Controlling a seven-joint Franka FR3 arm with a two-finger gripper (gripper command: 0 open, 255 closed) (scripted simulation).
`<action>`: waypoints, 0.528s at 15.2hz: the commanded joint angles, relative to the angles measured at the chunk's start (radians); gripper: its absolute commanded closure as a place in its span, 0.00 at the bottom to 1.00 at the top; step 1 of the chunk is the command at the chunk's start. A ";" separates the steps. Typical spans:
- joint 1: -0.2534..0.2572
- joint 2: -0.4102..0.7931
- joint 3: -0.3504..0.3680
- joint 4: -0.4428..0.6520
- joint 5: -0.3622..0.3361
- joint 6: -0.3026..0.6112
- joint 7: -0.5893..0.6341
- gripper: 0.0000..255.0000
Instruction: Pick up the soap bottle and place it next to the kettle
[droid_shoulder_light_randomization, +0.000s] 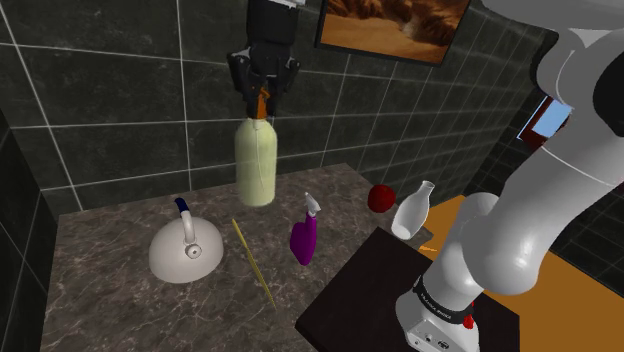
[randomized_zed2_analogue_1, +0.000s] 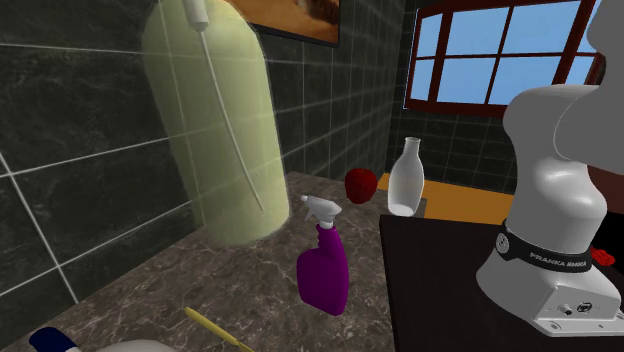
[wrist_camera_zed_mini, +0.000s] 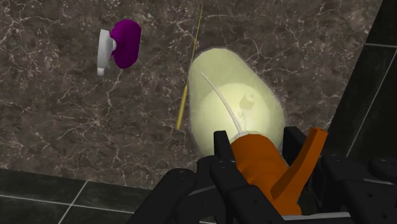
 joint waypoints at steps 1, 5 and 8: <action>0.019 0.040 0.030 0.045 -0.006 -0.003 0.052 1.00; 0.064 0.125 0.086 0.141 -0.028 -0.015 0.155 1.00; 0.104 0.203 0.126 0.232 -0.055 -0.030 0.233 1.00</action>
